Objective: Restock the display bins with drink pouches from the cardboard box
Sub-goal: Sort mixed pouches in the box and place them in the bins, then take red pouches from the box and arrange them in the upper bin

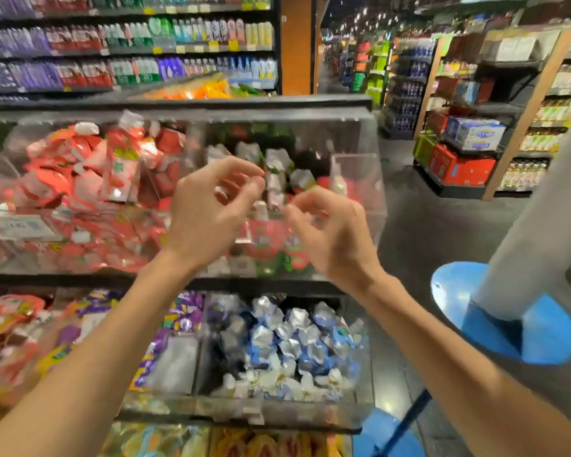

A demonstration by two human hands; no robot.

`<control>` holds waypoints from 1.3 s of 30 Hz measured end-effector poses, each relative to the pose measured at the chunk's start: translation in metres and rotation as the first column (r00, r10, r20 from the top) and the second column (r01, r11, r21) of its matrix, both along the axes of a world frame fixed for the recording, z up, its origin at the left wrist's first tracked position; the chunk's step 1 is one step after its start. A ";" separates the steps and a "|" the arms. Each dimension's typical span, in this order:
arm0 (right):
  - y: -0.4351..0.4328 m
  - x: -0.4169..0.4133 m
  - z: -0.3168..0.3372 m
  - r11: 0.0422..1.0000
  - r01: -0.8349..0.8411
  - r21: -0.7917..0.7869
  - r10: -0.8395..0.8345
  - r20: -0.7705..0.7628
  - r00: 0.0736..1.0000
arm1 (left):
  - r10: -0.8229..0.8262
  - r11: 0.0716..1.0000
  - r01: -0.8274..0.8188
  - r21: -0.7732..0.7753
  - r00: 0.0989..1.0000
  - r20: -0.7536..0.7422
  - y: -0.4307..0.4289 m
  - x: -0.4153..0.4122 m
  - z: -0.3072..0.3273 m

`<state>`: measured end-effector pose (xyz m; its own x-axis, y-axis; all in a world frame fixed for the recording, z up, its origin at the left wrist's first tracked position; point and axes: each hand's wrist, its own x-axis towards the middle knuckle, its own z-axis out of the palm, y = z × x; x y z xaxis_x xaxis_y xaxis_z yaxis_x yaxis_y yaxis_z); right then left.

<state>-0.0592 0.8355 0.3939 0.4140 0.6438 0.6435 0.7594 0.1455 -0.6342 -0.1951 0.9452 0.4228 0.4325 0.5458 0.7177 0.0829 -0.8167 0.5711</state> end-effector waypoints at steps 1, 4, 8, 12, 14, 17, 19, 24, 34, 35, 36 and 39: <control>-0.027 -0.004 -0.014 0.998 0.022 0.061 -0.021 -0.007 1.000 | -0.040 0.998 0.042 -0.037 0.997 0.063 -0.023 0.000 -0.010; -0.107 -0.016 -0.053 0.966 0.198 0.167 -0.202 0.004 0.979 | -0.214 0.971 0.223 -0.084 0.972 0.100 -0.093 0.017 -0.048; -0.207 -0.022 -0.117 0.885 0.464 -0.050 -0.457 -0.288 0.841 | -0.539 0.790 0.535 -0.300 0.839 0.076 -0.174 0.066 -0.115; -0.338 -0.037 -0.202 0.608 0.697 -0.381 -0.784 -0.426 0.451 | -0.774 0.545 0.660 -0.517 0.633 -0.009 -0.277 0.123 -0.193; -0.399 -0.048 -0.232 0.481 0.712 -0.512 -0.861 -0.427 0.275 | -0.873 0.438 0.680 -0.588 0.479 -0.095 -0.337 0.142 -0.223; -0.473 -0.052 -0.268 0.365 0.664 -0.653 -0.899 -0.433 0.068 | -0.945 0.328 0.672 -0.664 0.222 -0.242 -0.419 0.170 -0.273; -0.510 -0.044 -0.298 0.312 0.618 -0.721 -0.912 -0.410 -0.019 | -0.916 0.331 0.682 -0.653 0.064 -0.397 -0.462 0.191 -0.312; -0.580 -0.002 -0.378 0.296 0.433 -0.852 -0.888 -0.412 -0.204 | -0.673 0.537 0.561 -0.630 -0.164 -0.721 -0.521 0.255 -0.415; -0.598 0.138 -0.501 0.447 0.138 -0.884 -0.867 -0.466 -0.178 | -0.500 0.864 0.028 -0.503 -0.061 -0.864 -0.540 0.349 -0.531; -0.596 0.153 -0.511 0.435 0.133 -0.891 -0.880 -0.452 -0.148 | -0.508 0.861 -0.020 -0.508 -0.073 -0.858 -0.541 0.356 -0.535; -0.595 0.167 -0.519 0.414 0.133 -0.901 -0.897 -0.428 -0.106 | -0.520 0.854 -0.075 -0.515 -0.094 -0.849 -0.542 0.362 -0.538; -0.586 0.199 -0.538 0.357 0.182 -0.916 -0.933 -0.340 0.119 | -0.556 0.828 -0.218 -0.516 -0.207 -0.805 -0.548 0.370 -0.543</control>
